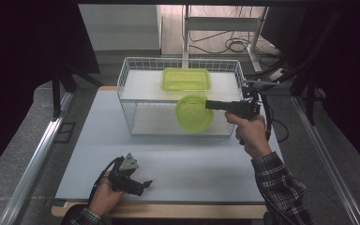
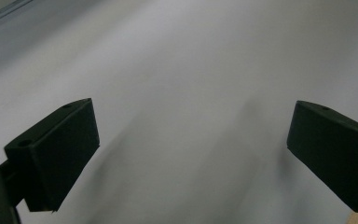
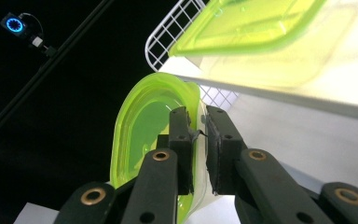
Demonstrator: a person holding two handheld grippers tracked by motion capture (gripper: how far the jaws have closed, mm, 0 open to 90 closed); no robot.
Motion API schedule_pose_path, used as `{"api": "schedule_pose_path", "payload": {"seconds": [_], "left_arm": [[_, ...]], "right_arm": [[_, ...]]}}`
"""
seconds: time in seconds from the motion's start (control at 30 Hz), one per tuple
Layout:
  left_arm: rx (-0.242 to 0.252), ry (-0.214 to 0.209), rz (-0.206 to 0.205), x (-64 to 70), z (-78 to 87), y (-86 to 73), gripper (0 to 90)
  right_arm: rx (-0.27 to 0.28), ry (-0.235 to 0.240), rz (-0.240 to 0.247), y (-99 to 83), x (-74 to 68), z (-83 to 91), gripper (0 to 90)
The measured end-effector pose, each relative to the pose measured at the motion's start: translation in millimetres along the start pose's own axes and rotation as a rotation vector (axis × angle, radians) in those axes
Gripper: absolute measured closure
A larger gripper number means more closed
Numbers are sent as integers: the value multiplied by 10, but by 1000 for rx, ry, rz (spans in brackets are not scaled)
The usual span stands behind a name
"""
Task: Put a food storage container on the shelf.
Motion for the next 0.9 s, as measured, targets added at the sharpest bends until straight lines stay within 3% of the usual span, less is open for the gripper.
{"api": "schedule_pose_path", "payload": {"seconds": [0.4,0.9], "left_arm": [[45,-4,42,-35,48,16,14],[47,-6,49,-39,53,15,11]], "right_arm": [[39,-3,21,266,-117,-4,814],[96,-63,55,635,-196,-97,814]]}}
Point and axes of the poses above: each handheld gripper's, and its own axes: z roughly backward along the jaws, y roughly out of its top, x roughly to its right, the point moved 2 cm from there along -z, roughly forward along the jaws, and after that the axes turned 7 degrees about x, right-handed, at the moved point
